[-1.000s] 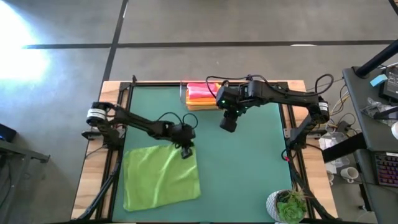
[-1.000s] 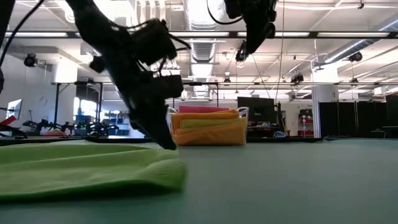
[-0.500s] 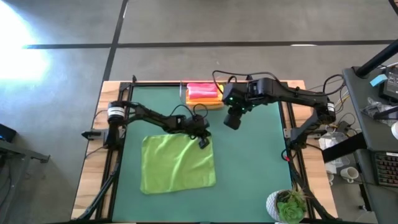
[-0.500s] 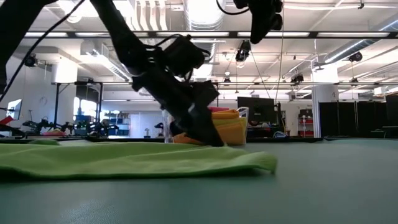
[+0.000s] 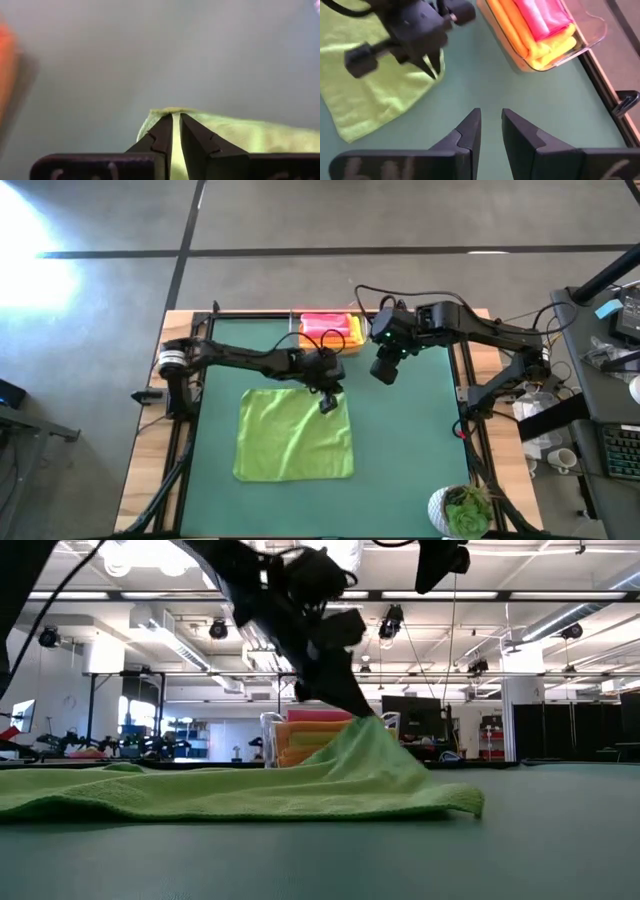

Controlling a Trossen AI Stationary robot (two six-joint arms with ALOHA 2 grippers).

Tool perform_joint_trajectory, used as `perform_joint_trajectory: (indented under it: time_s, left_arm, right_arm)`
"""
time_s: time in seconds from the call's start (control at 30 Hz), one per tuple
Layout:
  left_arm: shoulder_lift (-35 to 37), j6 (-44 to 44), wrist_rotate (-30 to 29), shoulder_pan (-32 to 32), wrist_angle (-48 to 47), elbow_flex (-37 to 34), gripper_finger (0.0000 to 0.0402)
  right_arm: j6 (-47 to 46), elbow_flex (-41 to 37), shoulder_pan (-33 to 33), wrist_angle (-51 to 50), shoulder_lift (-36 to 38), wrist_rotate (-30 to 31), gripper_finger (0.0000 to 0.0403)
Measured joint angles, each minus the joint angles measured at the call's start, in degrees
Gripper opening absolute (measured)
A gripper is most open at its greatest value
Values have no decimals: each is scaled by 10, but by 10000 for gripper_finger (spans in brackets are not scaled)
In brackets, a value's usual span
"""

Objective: Fold microfiber towels
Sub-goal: Fold the green microfiber towel

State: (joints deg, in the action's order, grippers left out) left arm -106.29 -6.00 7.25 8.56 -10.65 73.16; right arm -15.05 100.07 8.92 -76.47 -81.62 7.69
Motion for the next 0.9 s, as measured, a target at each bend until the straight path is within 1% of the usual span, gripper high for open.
perform_joint_trajectory:
  time_s: [0.1, 0.23, 0.43, 0.53, 0.63, 0.73, 0.77, 0.9]
  left_arm:
    - [41, 28, -18, 0, -71, 3, 24]
    - [94, 39, -20, 0, -117, -4, 49]
    - [153, 40, -36, 0, -153, -13, 117]
    - [184, 38, -50, 0, -216, -12, 155]
    - [211, 35, -52, 0, -316, -11, 184]
    - [245, 38, -52, -2, -403, -27, 198]
    - [256, 38, -52, -3, -418, -37, 200]
    - [309, 33, -52, -8, -415, -101, 201]
  right_arm:
    - [0, 0, -1, -3, 2, 0, 68]
    - [0, 0, -2, -3, 2, 1, 68]
    - [-16, -12, -2, 3, 2, 4, 68]
    - [-24, -35, -2, 3, 3, 4, 68]
    - [-35, -69, -2, 3, 4, -4, 68]
    - [-56, -107, -3, 3, 5, -6, 68]
    - [-66, -121, -4, 4, 6, -6, 68]
    - [-96, -172, -17, 11, 11, -7, 68]
